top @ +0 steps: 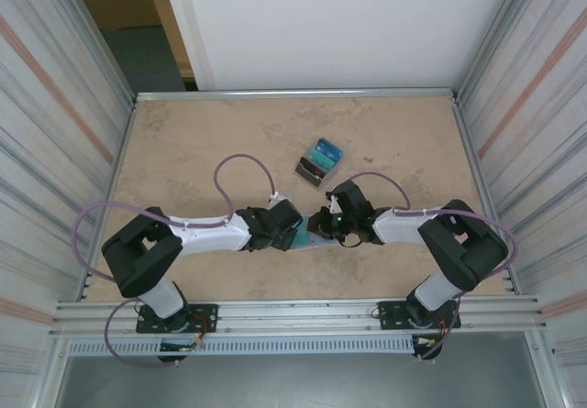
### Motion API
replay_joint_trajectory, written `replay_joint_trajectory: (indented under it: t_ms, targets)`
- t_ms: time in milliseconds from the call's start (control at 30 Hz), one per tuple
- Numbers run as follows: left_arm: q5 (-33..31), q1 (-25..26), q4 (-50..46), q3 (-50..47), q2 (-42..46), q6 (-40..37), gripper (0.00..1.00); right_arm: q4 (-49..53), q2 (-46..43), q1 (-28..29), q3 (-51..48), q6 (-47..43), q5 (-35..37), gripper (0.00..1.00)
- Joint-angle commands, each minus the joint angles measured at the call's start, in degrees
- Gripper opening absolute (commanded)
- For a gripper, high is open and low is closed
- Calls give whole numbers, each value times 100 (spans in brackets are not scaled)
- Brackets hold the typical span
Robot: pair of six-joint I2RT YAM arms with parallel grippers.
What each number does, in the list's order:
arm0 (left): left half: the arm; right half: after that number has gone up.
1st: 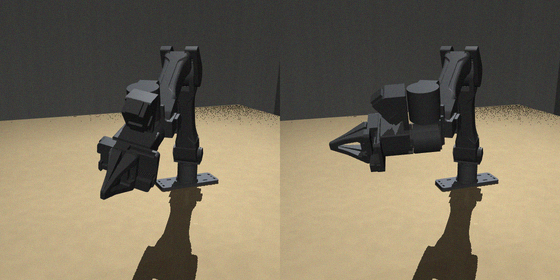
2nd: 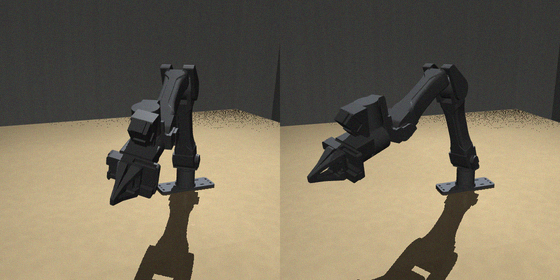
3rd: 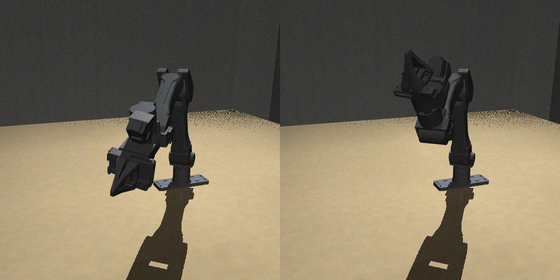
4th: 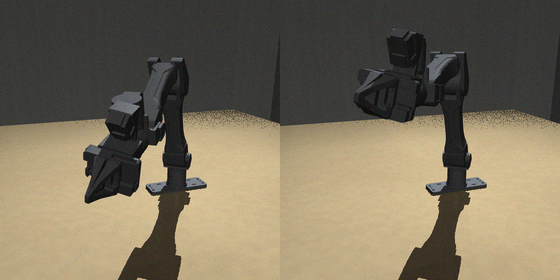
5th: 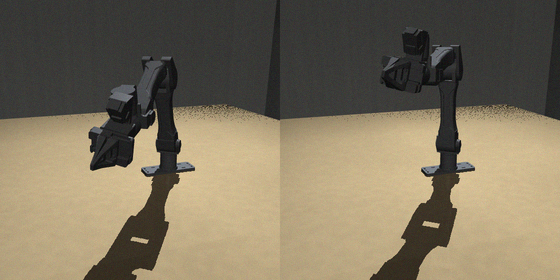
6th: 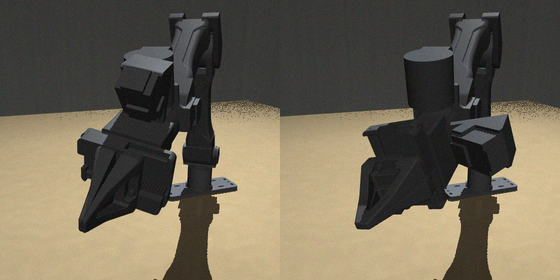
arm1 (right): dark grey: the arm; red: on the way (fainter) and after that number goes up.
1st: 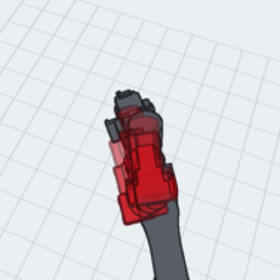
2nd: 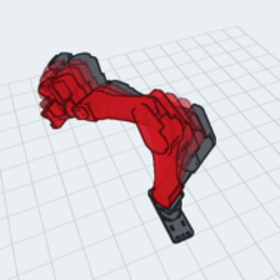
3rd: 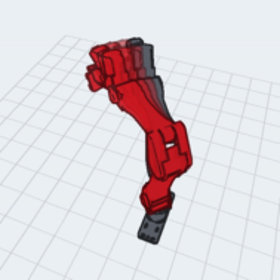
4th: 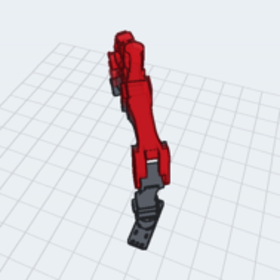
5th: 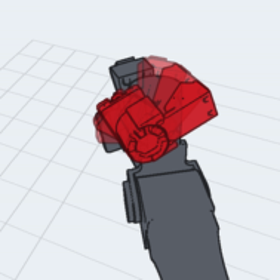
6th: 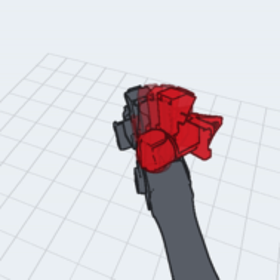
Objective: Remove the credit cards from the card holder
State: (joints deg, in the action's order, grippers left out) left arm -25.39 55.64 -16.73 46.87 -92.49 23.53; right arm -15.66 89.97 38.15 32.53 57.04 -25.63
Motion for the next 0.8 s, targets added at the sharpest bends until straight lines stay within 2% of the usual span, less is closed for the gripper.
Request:
replay_joint_trajectory:
  t_ms: [0,400,767]
  targets:
    - [-36,61,-76,102,-138,-50,98,-250,81,9,-72,132,-285,13]
    - [-81,60,-130,132,-181,-51,99,-101,-76,-115,-223,72,-99,0]
    - [-119,48,-98,173,-226,-191,99,821,-316,-276,-86,-396,257,0]
